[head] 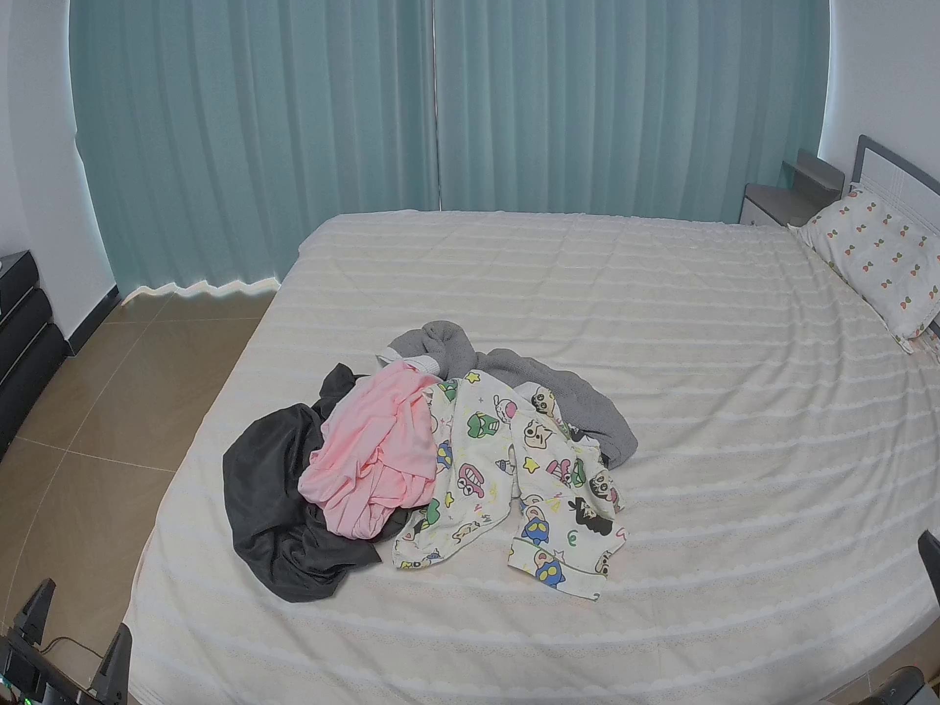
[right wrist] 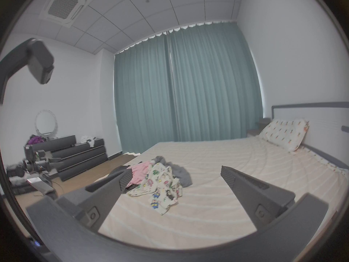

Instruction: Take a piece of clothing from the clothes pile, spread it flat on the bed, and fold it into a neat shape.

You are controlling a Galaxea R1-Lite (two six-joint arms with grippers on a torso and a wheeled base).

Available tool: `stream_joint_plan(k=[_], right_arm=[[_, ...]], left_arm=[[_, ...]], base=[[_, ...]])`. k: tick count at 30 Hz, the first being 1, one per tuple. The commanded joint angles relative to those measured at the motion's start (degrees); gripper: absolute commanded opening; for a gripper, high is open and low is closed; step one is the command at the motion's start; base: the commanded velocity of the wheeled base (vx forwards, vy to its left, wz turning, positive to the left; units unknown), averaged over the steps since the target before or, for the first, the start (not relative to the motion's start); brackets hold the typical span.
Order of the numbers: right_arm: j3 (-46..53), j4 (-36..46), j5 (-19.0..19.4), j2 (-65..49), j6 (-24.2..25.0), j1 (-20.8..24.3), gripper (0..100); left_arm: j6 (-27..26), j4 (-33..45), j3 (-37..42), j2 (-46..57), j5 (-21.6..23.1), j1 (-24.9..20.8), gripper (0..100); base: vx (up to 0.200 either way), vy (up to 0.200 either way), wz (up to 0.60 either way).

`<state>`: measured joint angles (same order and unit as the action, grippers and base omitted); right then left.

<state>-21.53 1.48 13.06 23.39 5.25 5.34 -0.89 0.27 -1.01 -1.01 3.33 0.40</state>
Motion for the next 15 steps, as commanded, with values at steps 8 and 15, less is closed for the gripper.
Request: stream_joint_plan(k=[8, 15], right_arm=[[-9.9, -18.6, 7.2, 69.5, 15.6, 15.8, 100], [-14.4, -35.7, 3.5, 94.1, 20.1, 17.4, 100]], left_arm=[[0.0, 0.0, 1.0, 0.4, 0.0, 0.0, 100], [0.0, 0.0, 1.0, 0.4, 0.0, -0.1, 100]], base=[[0.0, 0.0, 0.0], [0.0, 0.0, 0.0]])
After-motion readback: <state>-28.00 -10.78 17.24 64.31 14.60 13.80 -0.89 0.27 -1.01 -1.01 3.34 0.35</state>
